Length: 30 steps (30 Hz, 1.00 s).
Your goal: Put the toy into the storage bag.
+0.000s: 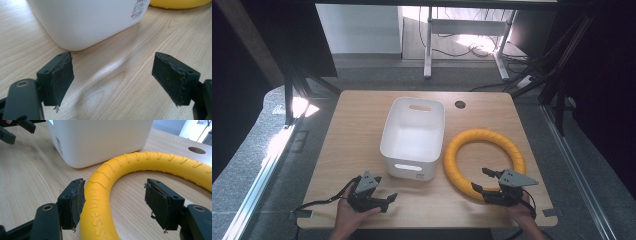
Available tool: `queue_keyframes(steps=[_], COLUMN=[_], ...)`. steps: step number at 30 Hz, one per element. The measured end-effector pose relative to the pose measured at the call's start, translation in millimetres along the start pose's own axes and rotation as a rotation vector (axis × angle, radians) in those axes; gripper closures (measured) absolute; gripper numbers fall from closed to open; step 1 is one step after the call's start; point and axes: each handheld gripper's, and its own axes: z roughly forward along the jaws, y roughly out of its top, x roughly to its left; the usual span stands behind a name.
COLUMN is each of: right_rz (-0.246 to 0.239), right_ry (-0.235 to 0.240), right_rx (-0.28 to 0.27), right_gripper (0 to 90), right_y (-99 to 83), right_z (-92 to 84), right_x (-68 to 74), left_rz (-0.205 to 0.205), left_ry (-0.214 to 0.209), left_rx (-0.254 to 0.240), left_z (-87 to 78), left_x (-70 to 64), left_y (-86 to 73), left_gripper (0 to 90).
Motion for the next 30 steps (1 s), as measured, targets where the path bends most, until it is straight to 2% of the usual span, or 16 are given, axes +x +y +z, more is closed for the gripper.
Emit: queue_keyframes(steps=[4, 6, 11, 19, 25, 30], right_rz=[0.003, 0.026, 0.043, 0.076, 0.090, 0.082], right_ry=[0.010, 0.017, 0.052, 0.075, 0.077, 0.063], right_rx=[-0.002, 0.009, 0.002, 0.027, 0.028, 0.027], right_gripper=[31.6, 31.6, 30.9, 30.6, 30.1, 31.0], right_y=[0.2, 1.5, 5.0, 6.9, 8.2, 10.3], right_z=[-0.6, -0.8, -1.2, -3.3, -6.9, -10.1], right_x=[0.1, 0.2, 1.5, -2.0, -4.1, -5.9], left_rz=[0.002, 0.003, 0.006, 0.011, 0.018, 0.023], left_ry=[-0.005, -0.006, -0.007, -0.003, 0.011, 0.019], left_rx=[-0.004, -0.005, -0.017, -0.017, -0.029, -0.033], left_z=[0.5, 0.5, -0.9, -0.8, -2.6, -4.1], left_x=[-0.4, -0.7, -0.8, -0.7, -0.4, -0.4], left_y=[-0.2, -0.4, -0.4, -0.5, -0.3, -0.4], left_gripper=[17.4, 17.4, 17.2, 17.2, 17.6, 18.4])
